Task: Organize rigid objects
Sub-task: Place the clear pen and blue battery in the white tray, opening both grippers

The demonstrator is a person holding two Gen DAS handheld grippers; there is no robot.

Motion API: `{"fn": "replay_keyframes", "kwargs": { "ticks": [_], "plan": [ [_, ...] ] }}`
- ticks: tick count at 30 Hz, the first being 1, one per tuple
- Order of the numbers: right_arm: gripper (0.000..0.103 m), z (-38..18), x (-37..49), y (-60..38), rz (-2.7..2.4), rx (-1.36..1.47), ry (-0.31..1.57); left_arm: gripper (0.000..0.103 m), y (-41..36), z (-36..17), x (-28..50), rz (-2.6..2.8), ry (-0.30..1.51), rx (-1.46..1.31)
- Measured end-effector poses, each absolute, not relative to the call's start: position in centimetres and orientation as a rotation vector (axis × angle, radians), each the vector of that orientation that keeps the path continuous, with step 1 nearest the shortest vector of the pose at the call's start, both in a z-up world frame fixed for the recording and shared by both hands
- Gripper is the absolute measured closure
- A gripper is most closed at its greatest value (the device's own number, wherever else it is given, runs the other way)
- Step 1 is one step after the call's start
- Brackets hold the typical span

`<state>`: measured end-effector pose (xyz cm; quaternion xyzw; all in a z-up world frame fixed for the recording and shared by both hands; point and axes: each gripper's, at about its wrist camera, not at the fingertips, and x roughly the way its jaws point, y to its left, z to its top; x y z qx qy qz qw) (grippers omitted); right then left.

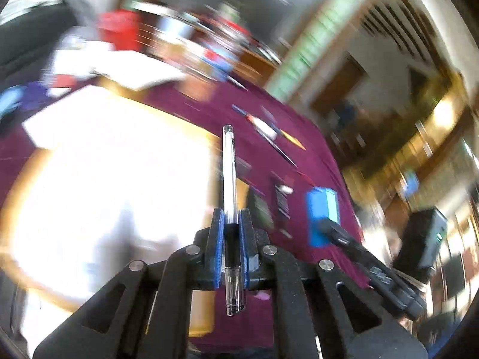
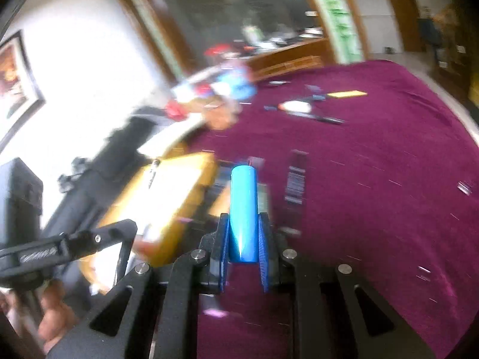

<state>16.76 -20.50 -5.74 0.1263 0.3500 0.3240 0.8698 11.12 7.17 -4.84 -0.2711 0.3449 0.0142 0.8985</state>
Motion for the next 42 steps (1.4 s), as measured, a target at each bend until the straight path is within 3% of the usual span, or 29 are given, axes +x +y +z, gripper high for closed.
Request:
{"fn": "replay_keyframes", "kwargs": {
  "ticks": [6,16,24,32,42],
  "plan": [
    [0.088,-4.3,18.3,-10.3,0.932,0.232,0.808,0.096,16.2,-7.3,8.5,0.213,0.721,-0.687],
    [0.087,-6.3,16.2,3.9,0.981,-0.044,0.853,0.096,16.8,-11.8,9.4,0.296,0.889,-0.629],
    [0.087,-8.5,20.0,5.8,0.924,-0.042,1.024,0.095,17.0,-13.1,8.9,0.322,0.935,-0.605],
    [0.087,-8.5,21.0,7.6,0.927,-0.181,1.039,0.095,16.9,-13.2,9.4,0.326,0.967,-0.563],
    [0.087,-11.8,24.7,7.5,1.113,-0.059,1.196,0.095,17.2,-13.6,9.8,0.319,0.983,-0.577]
  ]
}}
